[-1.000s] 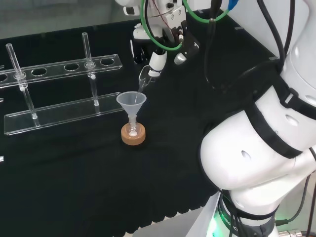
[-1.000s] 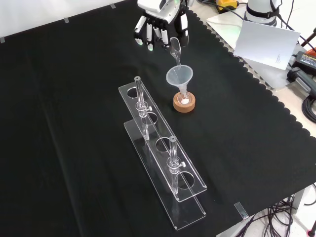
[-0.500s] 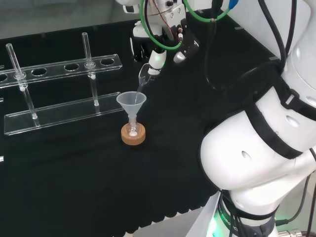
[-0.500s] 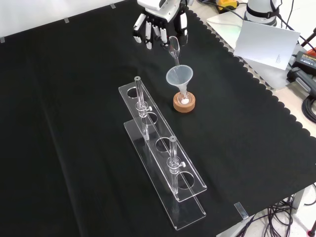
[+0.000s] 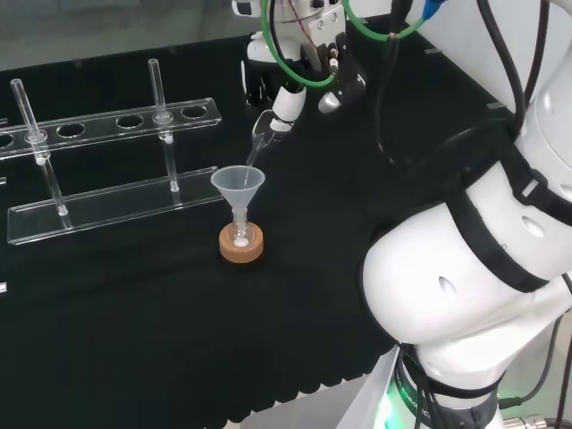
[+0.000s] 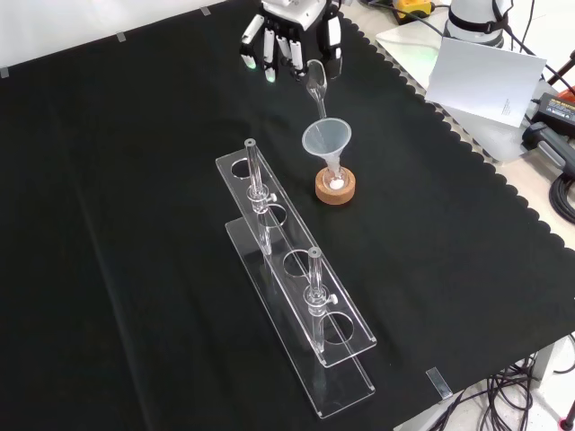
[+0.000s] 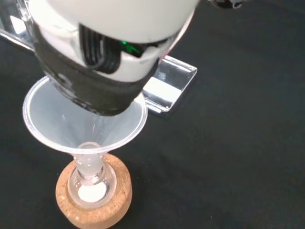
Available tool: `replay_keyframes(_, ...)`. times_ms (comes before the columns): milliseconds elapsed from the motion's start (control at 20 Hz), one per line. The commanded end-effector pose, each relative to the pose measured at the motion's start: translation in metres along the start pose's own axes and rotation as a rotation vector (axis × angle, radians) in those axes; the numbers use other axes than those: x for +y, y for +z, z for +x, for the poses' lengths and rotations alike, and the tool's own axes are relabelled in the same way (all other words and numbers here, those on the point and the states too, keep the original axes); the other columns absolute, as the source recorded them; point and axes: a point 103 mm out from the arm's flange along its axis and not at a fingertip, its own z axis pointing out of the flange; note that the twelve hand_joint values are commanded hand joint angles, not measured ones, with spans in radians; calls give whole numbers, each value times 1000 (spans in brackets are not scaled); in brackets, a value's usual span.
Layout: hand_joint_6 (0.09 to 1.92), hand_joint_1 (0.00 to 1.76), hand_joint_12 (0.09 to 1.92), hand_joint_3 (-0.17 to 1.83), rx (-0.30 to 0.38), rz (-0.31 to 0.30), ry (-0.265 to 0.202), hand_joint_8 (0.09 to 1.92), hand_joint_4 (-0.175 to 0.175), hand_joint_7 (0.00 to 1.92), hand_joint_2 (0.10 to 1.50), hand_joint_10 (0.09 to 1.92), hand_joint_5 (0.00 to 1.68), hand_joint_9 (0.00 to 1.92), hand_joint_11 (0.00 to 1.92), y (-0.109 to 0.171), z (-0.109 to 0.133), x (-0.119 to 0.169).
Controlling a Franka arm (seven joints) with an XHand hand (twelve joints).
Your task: Pour all the NaCl from the weighing funnel into the round-bottom flask.
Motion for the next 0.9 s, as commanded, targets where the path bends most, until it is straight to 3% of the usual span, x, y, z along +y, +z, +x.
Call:
replay_keyframes(50, 87, 1161, 1457, 707, 60, -76, 53, 87, 175, 1728, 547, 194, 1610, 1036, 0, 4, -17, -10)
replay_keyframes(300, 87, 1161, 1456, 706, 130, -163, 162, 87, 175, 1729, 547, 193, 1610, 1037, 0, 11, -38, -24)
replay_keyframes(450, 87, 1161, 1456, 706, 164, -204, 199, 87, 175, 1729, 547, 193, 1610, 1037, 0, 18, -45, -27)
replay_keyframes(550, 87, 1161, 1456, 706, 207, -259, 259, 87, 175, 1729, 547, 193, 1610, 1037, 0, 25, -59, -27)
replay_keyframes(900, 87, 1161, 1455, 706, 251, -344, 330, 87, 175, 1730, 548, 192, 1610, 1038, 0, 35, -89, -27)
